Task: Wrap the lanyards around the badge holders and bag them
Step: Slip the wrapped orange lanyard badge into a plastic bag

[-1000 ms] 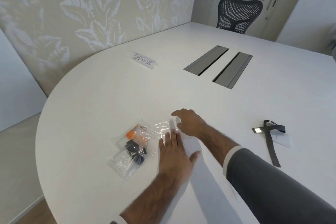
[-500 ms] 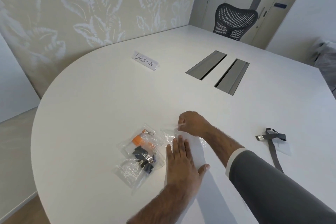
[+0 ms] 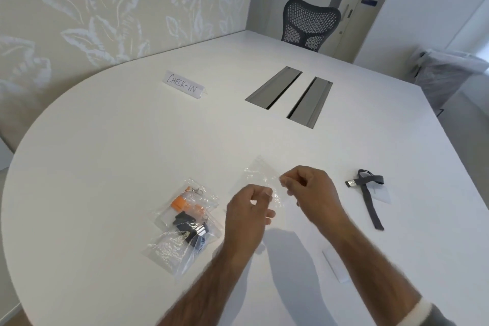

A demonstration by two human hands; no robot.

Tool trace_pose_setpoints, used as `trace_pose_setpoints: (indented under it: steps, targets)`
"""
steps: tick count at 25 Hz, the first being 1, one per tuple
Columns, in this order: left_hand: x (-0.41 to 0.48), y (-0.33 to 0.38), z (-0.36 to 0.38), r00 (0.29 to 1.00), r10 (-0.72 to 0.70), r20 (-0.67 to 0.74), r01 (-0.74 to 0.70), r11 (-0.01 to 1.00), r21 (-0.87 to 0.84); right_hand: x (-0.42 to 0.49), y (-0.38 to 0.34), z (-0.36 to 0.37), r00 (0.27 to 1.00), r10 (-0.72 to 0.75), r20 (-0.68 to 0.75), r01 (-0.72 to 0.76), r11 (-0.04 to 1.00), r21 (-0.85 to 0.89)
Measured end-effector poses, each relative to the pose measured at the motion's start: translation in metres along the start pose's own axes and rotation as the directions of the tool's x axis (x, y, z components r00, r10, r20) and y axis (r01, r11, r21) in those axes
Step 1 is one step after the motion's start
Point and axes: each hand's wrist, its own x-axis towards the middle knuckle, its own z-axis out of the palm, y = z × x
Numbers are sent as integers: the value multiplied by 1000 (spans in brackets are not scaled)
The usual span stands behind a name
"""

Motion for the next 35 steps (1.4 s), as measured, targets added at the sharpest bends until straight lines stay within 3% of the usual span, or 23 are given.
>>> trace_pose_setpoints:
  steps: [4, 13, 19, 23, 30, 35]
  targets:
    - [-14, 13, 21, 999, -35, 21, 39, 976, -213, -43, 18, -11, 987, -105, -120, 90, 988, -124]
    - [-44, 19, 82, 1000, -12, 29, 14, 996, -91, -66, 70, -51, 951, -246, -187, 208, 958, -199]
    - [-58, 25, 122, 999, 39, -18, -39, 999, -3, -63, 95, -91, 976, -200, -84, 203, 979, 19]
    - [-61, 27, 135, 999, 52, -14, -51, 998, 39, -58, 105, -106, 978, -208, -22, 209, 976, 65]
    - [-58, 30, 142, 991, 111, 73, -128, 943, 308, -46, 114, -119, 988, -148, 30, 142, 977, 162]
    - [-56, 33, 148, 992, 99, 73, -118, 932, 343, -35, 113, -122, 982, -168, 91, 147, 969, 197]
